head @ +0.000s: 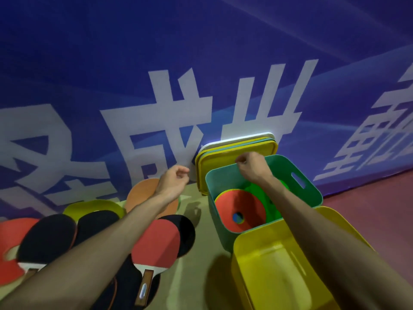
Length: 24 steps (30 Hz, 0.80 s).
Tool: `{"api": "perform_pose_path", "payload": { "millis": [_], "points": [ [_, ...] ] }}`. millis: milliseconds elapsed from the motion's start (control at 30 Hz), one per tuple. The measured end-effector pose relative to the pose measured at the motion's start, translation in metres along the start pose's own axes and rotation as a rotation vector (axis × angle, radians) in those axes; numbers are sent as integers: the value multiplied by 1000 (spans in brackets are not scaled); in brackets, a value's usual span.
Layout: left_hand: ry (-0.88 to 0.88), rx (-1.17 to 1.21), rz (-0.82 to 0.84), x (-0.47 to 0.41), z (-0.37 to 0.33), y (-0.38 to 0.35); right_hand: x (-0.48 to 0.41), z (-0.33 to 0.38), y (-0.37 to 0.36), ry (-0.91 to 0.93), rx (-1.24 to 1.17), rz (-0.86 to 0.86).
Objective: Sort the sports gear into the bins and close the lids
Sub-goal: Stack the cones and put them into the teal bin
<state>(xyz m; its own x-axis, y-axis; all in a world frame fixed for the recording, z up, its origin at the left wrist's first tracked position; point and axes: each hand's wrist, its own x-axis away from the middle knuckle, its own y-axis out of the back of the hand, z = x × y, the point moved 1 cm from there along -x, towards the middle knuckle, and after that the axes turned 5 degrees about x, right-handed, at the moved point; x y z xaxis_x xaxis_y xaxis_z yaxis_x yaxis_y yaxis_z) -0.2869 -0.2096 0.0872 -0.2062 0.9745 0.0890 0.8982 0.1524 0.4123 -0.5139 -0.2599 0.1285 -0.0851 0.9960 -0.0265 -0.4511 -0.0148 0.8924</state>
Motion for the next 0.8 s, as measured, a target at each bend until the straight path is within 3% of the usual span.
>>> {"api": "perform_pose_path", "payload": {
  "millis": [200, 367, 800],
  "points": [
    [71, -4, -118, -6, 41, 68, -10, 71, -46, 170, 9, 93],
    [144, 3, -224, -9, 80, 119, -25, 113, -91, 208, -9, 186],
    [355, -139, -191, -46, 174, 150, -53, 125, -199, 43, 20, 347]
  ]
}}
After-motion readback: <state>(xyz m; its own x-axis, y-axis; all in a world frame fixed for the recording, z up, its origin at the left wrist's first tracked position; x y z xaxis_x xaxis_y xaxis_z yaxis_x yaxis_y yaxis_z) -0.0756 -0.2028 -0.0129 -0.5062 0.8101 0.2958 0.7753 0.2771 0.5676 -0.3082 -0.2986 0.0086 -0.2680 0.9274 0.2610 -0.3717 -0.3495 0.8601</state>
